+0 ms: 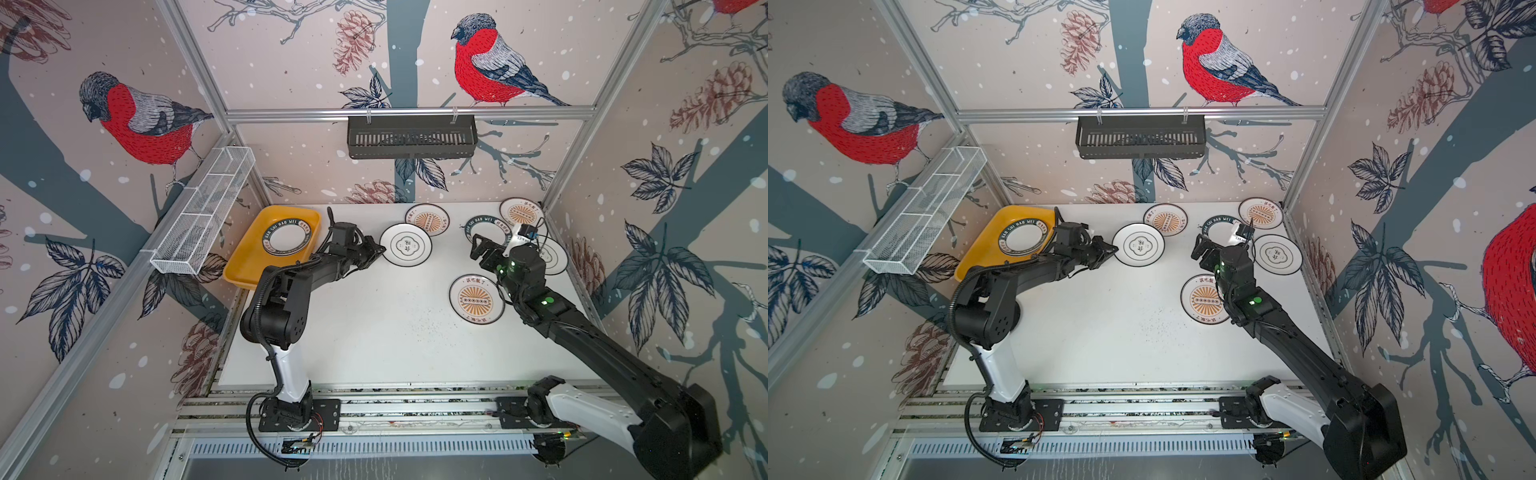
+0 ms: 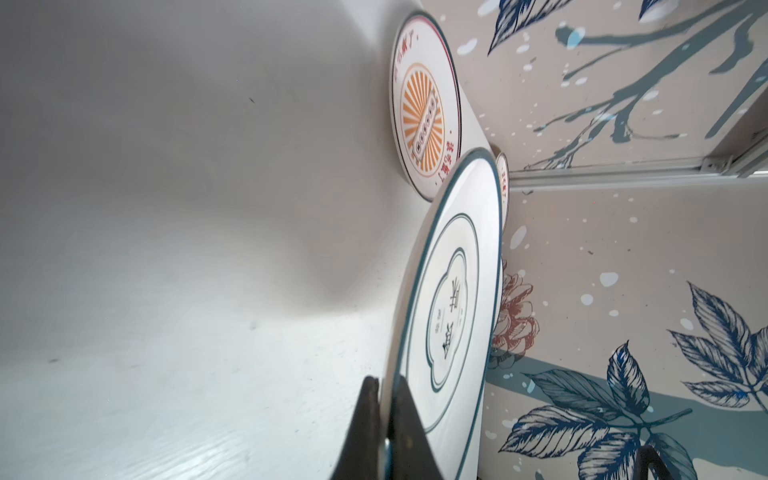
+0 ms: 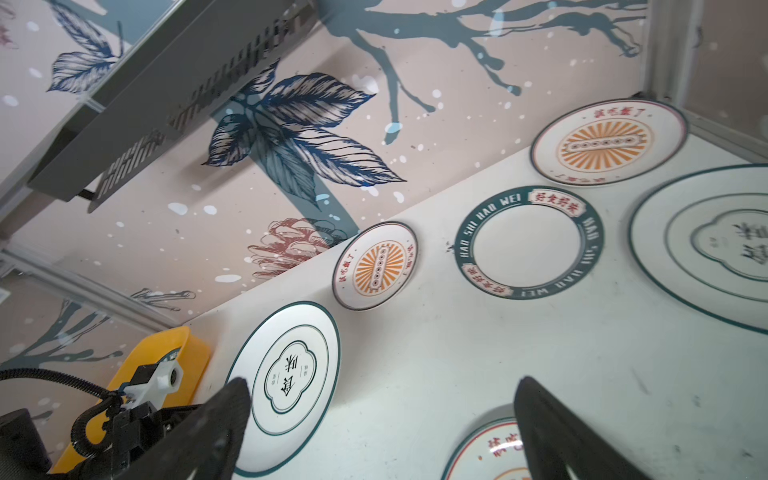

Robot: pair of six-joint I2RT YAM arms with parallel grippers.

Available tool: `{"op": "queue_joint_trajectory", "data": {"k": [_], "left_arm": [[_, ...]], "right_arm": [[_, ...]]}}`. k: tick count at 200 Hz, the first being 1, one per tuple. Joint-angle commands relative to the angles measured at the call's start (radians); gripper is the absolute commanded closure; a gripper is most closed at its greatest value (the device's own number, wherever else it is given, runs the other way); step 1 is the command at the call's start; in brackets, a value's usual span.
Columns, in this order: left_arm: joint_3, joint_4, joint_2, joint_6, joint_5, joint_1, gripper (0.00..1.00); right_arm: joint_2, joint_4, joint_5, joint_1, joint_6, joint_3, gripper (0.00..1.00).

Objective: Place the plates into the plastic bin on the countertop
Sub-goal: 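Grasp the cloud-emblem plate rim with the left gripper and lift it, then lower the cloud-emblem plate into the yellow bin and open the left gripper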

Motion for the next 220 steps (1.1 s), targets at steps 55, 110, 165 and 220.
{"op": "queue_joint_trajectory", "data": {"k": [55,110,165,220], "left_arm": [[-0.131,0.055,-0.209,0.004,-0.024,0.205,1.00],[-0.181,0.050,-0.265,0.012,-0.024,0.395,1.00],[-0.242,0.116,-0.291,-0.029,-0.022,0.564,1.00],[-0.254,0.197,-0.220,-0.089,0.006,0.730,1.00]], "right_arm": [[0.122,0.125,-0.096,0.103,-0.104,0.088,0.01],[0.149,0.161,-0.161,0.176,-0.174,0.114,0.00],[0.233,0.274,-0.311,0.253,-0.188,0.132,0.00],[0.310,0.300,-0.300,0.349,-0.227,0.194,0.00]]}}
